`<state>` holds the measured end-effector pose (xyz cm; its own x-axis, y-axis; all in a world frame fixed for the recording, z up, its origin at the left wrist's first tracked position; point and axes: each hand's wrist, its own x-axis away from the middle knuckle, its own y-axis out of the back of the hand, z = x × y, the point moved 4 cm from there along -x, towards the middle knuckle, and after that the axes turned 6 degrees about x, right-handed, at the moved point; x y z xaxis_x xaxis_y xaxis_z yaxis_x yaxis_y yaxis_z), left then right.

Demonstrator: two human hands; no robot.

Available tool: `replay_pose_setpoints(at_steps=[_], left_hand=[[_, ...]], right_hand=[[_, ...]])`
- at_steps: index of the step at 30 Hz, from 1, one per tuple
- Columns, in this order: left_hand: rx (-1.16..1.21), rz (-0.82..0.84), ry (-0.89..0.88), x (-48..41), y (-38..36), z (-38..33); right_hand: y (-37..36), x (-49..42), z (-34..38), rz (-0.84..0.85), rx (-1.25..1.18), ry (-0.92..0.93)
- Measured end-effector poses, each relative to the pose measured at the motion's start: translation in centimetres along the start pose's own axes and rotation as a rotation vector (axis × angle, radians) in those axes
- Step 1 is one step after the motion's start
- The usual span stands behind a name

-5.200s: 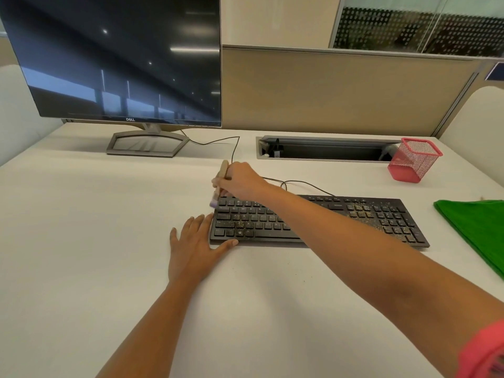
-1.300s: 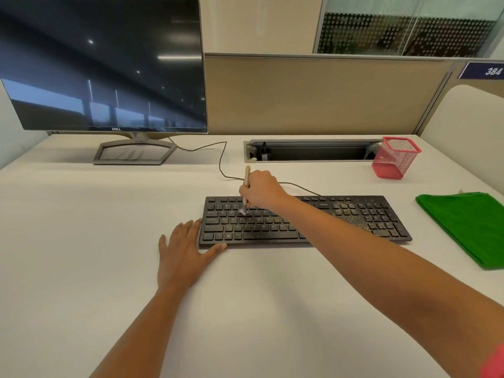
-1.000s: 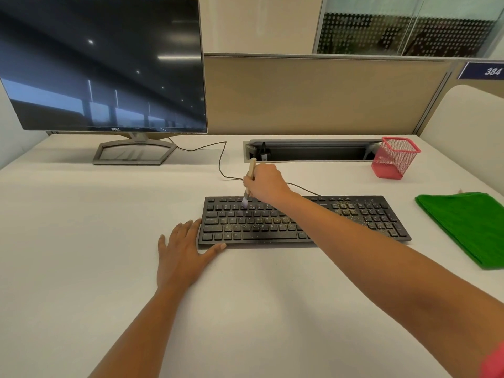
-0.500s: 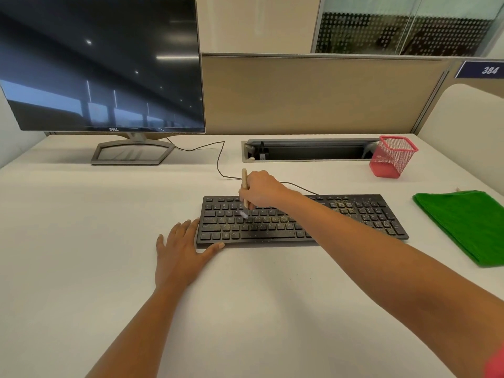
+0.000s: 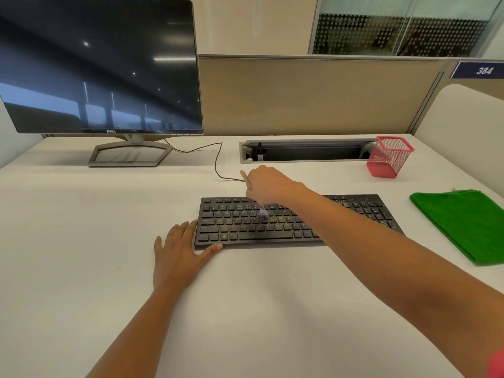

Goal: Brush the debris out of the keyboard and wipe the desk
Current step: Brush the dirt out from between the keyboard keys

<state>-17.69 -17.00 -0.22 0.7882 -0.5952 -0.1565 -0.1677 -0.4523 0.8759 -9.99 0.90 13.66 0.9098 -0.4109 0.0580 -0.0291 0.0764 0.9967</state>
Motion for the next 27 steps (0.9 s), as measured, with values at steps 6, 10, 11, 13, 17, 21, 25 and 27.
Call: replay_pose_setpoints(at_steps=[6, 10, 11, 13, 17, 21, 25, 27], left_hand=[[-0.009, -0.002, -0.001, -0.1, 0.0, 0.1], [-0.011, -0.002, -0.002, -0.1, 0.0, 0.1], [-0.012, 0.0, -0.001, -0.1, 0.1, 0.1], [-0.011, 0.001, -0.003, -0.1, 0.0, 0.0], [-0.01, 0.004, 0.001, 0.0, 0.1, 0.0], [-0.02, 0.0, -0.005, 0.0, 0.0, 0.1], [-0.012, 0.007, 0.001, 0.0, 0.0, 0.0], [-0.009, 0.002, -0.001, 0.0, 0.2, -0.1]], right_hand=[[-0.6, -0.6, -0.2, -0.146, -0.35, -0.132], [-1.9, -0.4, -0.2, -0.058, -0.328, -0.153], [-1.9, -0.3, -0.1, -0.024, -0.316, -0.149], [-1.9, -0.4, -0.5, -0.003, -0.346, -0.157], [-1.3, -1.0, -1.5, -0.152, -0.451, -0.233], [-2.0, -0.9, -1.6, -0.118, -0.467, -0.229], [-2.5, -0.6, -1.1, 0.041, -0.474, -0.183], [-2.1, -0.8, -1.1, 0.002, -0.48, -0.181]])
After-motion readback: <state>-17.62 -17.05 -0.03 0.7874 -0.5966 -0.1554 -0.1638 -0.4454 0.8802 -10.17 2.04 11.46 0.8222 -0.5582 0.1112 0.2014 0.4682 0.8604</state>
